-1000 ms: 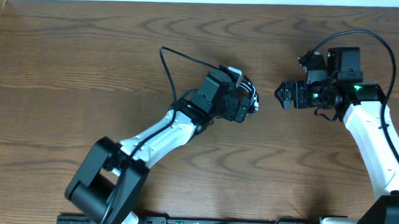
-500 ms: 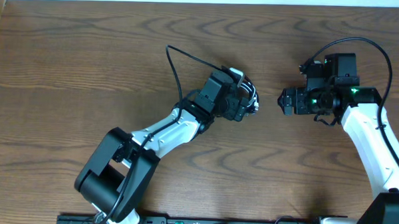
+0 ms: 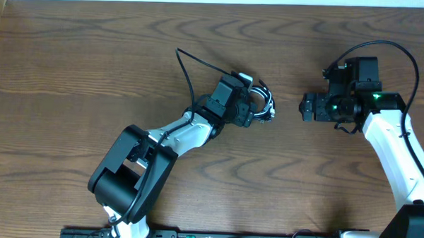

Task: Untangle cables
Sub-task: 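Lower the left gripper onto the cable bundle and close on it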

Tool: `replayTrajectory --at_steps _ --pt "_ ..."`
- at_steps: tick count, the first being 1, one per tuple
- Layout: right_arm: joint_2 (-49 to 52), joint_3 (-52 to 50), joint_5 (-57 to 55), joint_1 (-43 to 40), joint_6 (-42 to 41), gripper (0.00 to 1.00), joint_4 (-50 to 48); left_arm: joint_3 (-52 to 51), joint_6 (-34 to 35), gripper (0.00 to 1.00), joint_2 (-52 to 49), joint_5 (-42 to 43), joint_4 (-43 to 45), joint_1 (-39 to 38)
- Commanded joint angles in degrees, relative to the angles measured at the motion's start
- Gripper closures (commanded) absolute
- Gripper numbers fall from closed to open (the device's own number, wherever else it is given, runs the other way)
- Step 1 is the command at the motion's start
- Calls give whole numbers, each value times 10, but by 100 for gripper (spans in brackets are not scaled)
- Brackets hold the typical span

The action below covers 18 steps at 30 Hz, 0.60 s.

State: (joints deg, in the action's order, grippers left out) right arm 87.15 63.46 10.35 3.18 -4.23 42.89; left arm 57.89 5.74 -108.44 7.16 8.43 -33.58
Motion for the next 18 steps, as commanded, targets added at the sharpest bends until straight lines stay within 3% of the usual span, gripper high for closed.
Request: replayTrajectory --at_steps 1,14,18 --pt "2 -5 -5 2 -9 7 5 9 -8 21 -5 -8 9 2" --pt "2 -5 -5 2 -9 8 32 9 -7 27 -34 -23 13 1" --pt "2 -5 -5 2 -9 8 32 9 -8 40 -34 -27 11 2"
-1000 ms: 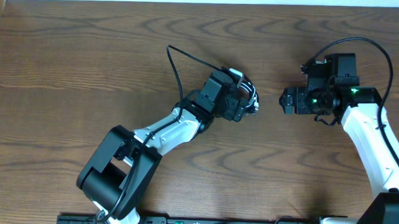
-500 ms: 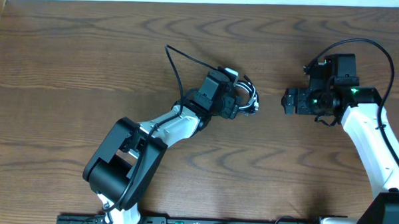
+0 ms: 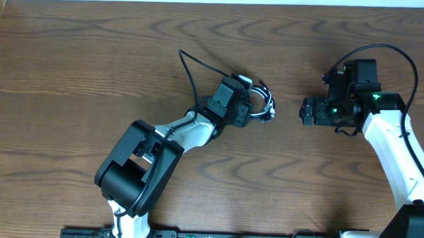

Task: Untangle cables

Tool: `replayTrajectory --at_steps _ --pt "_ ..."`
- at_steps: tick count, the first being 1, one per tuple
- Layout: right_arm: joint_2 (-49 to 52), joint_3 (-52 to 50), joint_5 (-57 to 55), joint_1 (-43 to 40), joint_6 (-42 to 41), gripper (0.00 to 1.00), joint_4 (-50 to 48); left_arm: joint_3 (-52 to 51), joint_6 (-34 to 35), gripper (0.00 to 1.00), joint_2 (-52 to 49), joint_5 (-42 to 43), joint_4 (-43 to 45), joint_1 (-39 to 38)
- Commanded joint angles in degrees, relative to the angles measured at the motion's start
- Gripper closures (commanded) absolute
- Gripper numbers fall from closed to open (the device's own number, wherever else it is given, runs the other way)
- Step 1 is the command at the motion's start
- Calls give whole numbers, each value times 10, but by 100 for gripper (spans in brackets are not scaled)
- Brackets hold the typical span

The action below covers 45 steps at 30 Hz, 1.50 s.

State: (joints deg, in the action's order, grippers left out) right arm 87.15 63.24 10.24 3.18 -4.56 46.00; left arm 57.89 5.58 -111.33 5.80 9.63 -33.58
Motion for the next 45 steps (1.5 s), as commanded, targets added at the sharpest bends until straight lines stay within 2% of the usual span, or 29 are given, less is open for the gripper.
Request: replayTrajectory --at_steps 1,2,4,9,11,13,15,25,31,35,40,44,45 --pt "2 -3 -4 2 -6 8 1 9 -6 48 -5 -17 -3 2" --pt "2 -3 -4 2 -6 8 1 9 -6 54 -5 -22 -4 2" --pt "2 -3 -4 2 -6 8 1 9 -6 59 -5 -24 -6 1" --pt "2 -3 -4 2 -6 8 1 9 -6 59 -5 -24 -11 2" --pt "2 -3 -4 2 -6 8 3 9 -6 63 -5 -24 -14 2" --pt "2 -3 -4 2 -6 8 5 9 -6 71 -5 -24 -17 1" --pt "2 -3 -4 2 -6 8 6 9 -5 92 -5 -24 -21 2" --pt "2 -4 -4 2 -6 7 7 9 9 93 22 -20 -52 1" --pt "2 -5 21 2 -6 7 7 9 18 92 120 -20 -63 5" --pt "2 -6 96 3 -5 6 -2 9 55 92 185 -20 -71 14" --pt "2 -29 186 17 -5 1 -51 9 87 92 232 -17 -105 18" --pt "2 -65 191 37 -6 1 -106 9 96 93 245 36 -113 18" --pt "2 -79 191 42 -19 5 -129 9 96 92 245 39 -111 18"
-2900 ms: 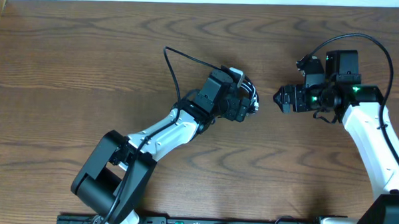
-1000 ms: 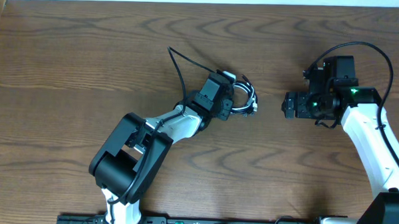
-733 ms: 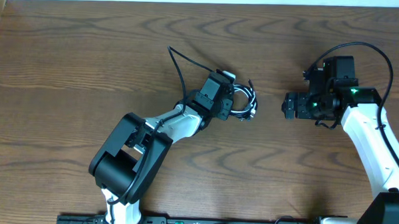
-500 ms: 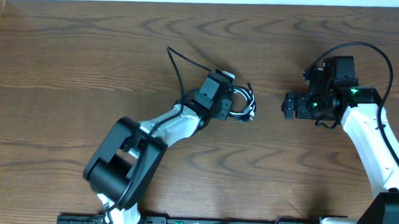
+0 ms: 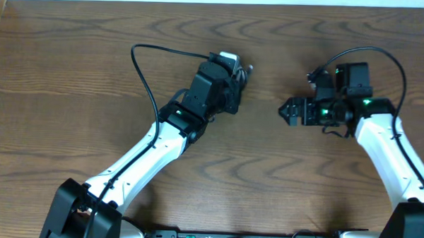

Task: Untangle cables

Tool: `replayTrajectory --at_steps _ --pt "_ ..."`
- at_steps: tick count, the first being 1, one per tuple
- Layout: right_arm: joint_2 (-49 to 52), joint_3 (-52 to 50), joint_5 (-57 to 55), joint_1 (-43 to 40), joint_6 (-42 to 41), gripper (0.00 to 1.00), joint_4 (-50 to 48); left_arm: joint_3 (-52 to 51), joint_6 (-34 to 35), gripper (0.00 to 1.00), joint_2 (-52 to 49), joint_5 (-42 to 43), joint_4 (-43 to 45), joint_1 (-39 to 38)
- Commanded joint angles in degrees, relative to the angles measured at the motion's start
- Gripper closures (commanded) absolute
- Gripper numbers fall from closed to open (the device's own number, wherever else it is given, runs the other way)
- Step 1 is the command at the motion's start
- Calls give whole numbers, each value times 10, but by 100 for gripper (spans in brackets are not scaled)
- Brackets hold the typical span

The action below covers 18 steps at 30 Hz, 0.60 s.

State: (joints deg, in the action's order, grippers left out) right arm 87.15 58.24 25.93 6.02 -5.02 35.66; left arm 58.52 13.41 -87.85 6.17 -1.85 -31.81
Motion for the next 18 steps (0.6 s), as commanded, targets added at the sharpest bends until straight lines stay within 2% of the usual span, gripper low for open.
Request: replayTrajectory --at_steps 1,7,11,12,13,18 --pt "2 -42 34 18 -34 9 -50 2 28 92 10 40 7 0" --pt "2 -78 54 27 -77 50 -140 2 60 92 12 116 22 0" --pt "2 -78 73 28 -94 52 -173 2 86 92 15 134 35 0" --pt "2 -78 74 28 -102 48 -179 2 86 92 15 146 40 0" --pt "2 -78 74 29 -109 39 -183 2 86 92 15 155 43 0" --pt "2 -78 72 38 -130 36 -203 2 101 92 16 182 50 0"
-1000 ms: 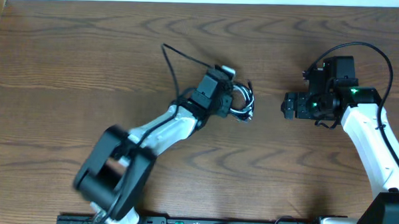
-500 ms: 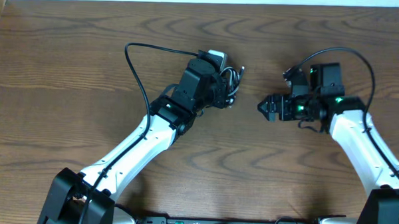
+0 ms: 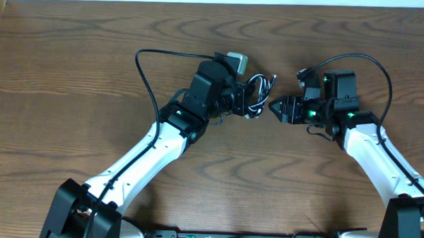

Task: Untangle cables

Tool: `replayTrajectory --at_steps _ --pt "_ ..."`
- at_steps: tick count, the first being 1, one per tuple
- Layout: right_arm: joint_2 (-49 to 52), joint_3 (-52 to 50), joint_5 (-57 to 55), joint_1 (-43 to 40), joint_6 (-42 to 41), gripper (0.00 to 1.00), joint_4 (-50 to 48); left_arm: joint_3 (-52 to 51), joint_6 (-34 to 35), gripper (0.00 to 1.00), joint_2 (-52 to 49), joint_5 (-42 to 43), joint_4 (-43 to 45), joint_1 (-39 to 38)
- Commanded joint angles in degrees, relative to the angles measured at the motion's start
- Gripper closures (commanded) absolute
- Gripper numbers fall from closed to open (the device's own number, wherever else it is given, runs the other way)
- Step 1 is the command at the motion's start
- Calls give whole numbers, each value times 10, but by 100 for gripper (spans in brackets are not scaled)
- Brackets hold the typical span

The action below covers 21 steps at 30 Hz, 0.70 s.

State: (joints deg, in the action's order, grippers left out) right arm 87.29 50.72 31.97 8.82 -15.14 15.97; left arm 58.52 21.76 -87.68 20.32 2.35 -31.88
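A small tangle of black and white cables (image 3: 259, 96) lies on the wooden table (image 3: 72, 65) at the top middle. My left gripper (image 3: 245, 100) reaches in from the lower left and is shut on the tangle's left side; its fingers are mostly hidden under the wrist. A grey-white plug (image 3: 236, 62) shows just above that wrist. My right gripper (image 3: 274, 107) points left, its tip just right of the tangle. From above I cannot make out whether its jaws are apart.
A black wire (image 3: 148, 74) loops out from the left wrist towards the upper left. The right arm's own wire (image 3: 369, 62) arcs above its wrist. A pale strip runs along the table's far edge.
The tangle now shows spread out to the right of my left gripper, where it was tucked under it. My right gripper has moved left, close to the tangle.
My left gripper first held the cable tangle at mid-table, its arm folded close, with the right gripper well off to the right. Then the left arm stretched out, carrying the tangle up and to the left. Now the right gripper has closed in beside the tangle.
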Motion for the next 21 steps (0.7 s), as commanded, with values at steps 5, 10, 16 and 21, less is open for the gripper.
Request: replayTrajectory --at_steps 5,10,16,21 --pt "1 -3 -1 23 -55 36 -24 2 20 92 16 71 14 0" --pt "1 -3 -63 40 -83 41 -35 2 26 93 24 89 14 0" --pt "1 -3 -94 49 -86 90 -40 2 26 92 50 91 14 0" --pt "1 -3 -129 49 -102 99 -17 2 10 92 74 86 14 1"
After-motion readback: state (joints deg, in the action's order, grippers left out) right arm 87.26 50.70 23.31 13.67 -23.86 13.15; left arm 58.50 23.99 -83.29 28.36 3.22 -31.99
